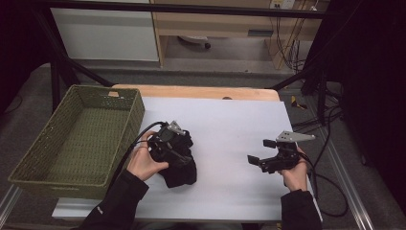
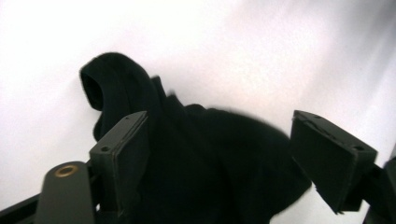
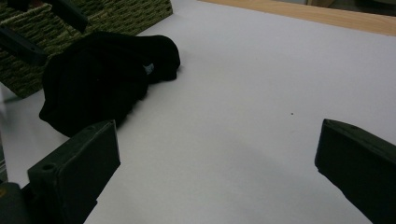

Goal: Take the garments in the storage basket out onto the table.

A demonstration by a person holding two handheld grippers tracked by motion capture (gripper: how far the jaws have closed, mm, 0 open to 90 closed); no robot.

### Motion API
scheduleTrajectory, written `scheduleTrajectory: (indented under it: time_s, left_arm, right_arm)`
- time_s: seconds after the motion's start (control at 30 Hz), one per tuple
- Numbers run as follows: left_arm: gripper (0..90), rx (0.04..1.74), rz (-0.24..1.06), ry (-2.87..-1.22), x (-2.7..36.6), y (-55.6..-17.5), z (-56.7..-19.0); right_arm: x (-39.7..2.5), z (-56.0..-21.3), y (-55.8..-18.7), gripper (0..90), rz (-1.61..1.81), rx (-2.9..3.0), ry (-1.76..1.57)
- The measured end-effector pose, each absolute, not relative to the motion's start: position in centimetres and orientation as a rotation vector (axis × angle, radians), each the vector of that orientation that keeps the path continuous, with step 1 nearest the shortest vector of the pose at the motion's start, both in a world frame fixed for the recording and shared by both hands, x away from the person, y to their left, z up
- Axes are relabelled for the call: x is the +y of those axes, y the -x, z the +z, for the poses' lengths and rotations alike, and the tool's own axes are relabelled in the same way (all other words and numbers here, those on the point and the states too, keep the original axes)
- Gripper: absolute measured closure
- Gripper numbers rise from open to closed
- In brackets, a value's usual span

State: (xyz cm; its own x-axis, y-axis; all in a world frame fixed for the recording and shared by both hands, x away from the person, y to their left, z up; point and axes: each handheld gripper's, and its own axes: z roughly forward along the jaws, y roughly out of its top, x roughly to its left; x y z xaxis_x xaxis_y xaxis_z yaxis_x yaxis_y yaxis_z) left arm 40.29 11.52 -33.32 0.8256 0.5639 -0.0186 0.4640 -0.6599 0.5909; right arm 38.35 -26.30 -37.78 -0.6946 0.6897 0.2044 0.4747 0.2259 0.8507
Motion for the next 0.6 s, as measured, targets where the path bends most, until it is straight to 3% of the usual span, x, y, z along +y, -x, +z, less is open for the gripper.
scheduleTrajectory:
  time_s: [0.6]
  left_arm:
    - [0.8,0.774,0.289,-2.346,14.5,-38.8,-31.2]
  right_arm:
    - [-26.3,-37.8,-38.3,0.7,1.463,2.279,-1.105]
